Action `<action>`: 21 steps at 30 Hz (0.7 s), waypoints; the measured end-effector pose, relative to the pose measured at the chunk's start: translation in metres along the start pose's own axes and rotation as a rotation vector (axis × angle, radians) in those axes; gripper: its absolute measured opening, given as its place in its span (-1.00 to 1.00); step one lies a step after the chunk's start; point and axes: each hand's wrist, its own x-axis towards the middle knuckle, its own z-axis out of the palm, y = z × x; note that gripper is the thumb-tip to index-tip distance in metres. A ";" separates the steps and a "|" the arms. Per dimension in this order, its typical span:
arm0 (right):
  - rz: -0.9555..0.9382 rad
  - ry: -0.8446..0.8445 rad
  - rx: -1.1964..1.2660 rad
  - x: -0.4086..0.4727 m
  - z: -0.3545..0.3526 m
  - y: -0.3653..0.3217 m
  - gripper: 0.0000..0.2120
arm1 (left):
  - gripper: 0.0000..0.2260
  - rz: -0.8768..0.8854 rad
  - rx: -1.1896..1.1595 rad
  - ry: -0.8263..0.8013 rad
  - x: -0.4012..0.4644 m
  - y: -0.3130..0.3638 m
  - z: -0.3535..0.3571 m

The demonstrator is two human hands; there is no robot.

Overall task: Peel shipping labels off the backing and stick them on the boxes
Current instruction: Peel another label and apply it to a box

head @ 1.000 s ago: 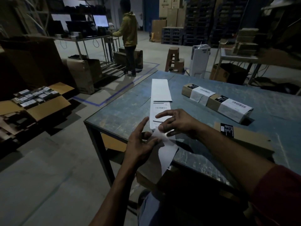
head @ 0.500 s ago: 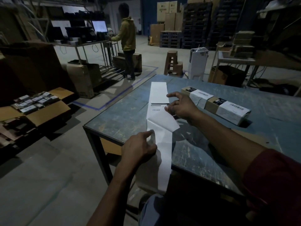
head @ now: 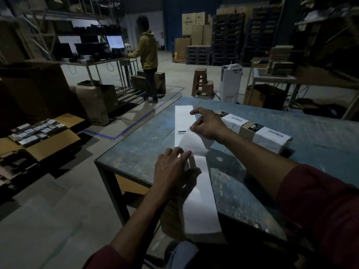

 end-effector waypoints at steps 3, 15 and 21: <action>0.008 0.011 -0.032 0.005 -0.002 0.002 -0.40 | -0.49 -0.035 -0.028 0.004 -0.007 -0.002 0.008; -0.037 0.276 -0.090 0.029 -0.047 0.004 -0.48 | -0.54 -0.012 -0.074 -0.027 0.002 -0.013 0.010; -0.071 0.294 -0.073 0.029 -0.048 0.002 -0.49 | -0.48 -0.074 -0.179 -0.073 0.038 -0.020 0.004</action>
